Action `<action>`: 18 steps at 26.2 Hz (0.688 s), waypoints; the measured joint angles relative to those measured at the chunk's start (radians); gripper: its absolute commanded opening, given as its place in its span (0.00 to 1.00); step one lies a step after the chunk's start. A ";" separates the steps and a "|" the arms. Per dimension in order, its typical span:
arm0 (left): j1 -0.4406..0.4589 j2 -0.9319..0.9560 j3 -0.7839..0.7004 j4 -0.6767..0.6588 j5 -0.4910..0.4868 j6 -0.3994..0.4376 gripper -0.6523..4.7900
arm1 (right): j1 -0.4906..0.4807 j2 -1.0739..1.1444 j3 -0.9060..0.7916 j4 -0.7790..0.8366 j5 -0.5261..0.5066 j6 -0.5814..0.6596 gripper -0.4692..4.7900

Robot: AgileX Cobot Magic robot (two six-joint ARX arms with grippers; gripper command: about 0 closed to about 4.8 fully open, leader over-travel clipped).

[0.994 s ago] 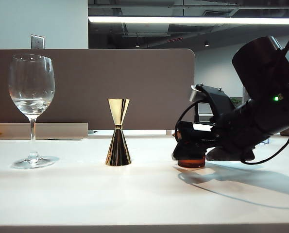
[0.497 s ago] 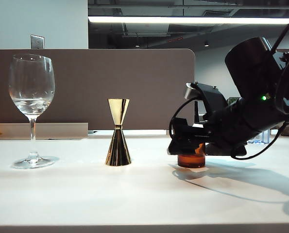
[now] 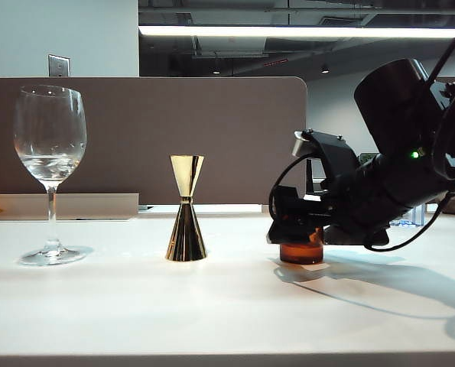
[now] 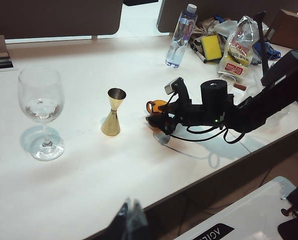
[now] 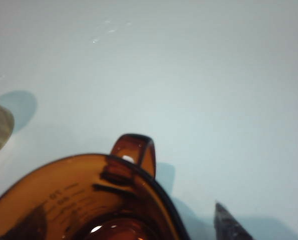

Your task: Pick up the small amber measuring cup and pour the water in it into the jigger, then pick up the jigger and pour the water in it into the wine glass.

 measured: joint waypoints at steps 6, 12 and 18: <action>0.000 0.000 0.000 0.000 0.000 0.000 0.12 | 0.000 0.012 0.000 -0.001 0.000 0.000 0.76; 0.000 0.000 0.000 0.000 0.000 0.000 0.12 | 0.000 0.012 0.003 0.001 0.003 0.000 0.64; 0.000 0.000 0.000 0.000 0.000 0.000 0.12 | 0.000 0.012 0.003 0.009 0.003 0.000 0.47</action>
